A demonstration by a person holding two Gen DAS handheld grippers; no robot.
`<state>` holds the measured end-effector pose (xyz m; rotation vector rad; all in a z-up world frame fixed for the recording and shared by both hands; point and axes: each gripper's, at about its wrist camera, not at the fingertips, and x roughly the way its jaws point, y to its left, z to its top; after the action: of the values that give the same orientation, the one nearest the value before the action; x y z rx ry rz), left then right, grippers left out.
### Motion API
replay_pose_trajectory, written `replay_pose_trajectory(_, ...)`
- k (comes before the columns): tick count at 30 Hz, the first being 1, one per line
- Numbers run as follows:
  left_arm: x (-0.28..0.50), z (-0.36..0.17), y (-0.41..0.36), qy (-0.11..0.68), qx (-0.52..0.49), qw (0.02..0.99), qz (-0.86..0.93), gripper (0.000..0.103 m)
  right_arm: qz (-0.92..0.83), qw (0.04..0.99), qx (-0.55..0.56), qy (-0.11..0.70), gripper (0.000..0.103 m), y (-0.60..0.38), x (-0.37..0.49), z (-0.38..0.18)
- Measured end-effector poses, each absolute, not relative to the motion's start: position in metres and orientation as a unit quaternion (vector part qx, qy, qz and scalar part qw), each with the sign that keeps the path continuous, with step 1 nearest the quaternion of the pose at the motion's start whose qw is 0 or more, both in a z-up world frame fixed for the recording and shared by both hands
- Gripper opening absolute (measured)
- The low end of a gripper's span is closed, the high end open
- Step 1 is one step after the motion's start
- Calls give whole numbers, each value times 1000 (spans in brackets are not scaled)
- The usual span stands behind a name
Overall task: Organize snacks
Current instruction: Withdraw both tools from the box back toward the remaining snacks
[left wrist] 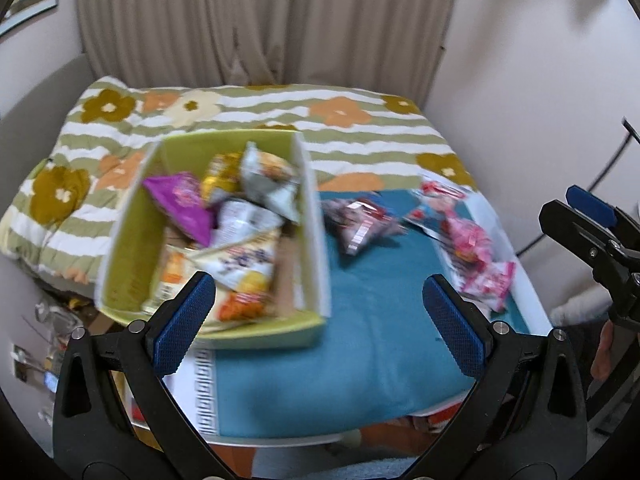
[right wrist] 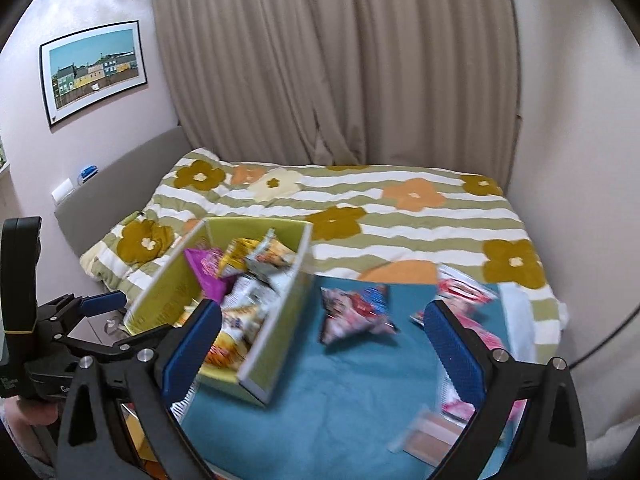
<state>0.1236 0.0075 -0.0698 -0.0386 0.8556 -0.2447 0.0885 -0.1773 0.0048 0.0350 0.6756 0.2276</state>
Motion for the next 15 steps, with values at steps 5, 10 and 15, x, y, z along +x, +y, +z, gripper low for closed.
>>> replay_pose_trajectory(5, 109, -81, -48, 420, -9, 894, -156, 103, 91, 939, -1, 331, 101, -225, 67, 4)
replay_pose_trajectory(10, 102, -109, -110, 442, 9, 876, -194, 103, 79, 939, -4, 336, 101, -274, 55, -7)
replay_pose_trajectory(15, 100, -157, -169, 480, 14, 850, -219, 103, 71, 936, -10, 345, 101, -312, 50, -33)
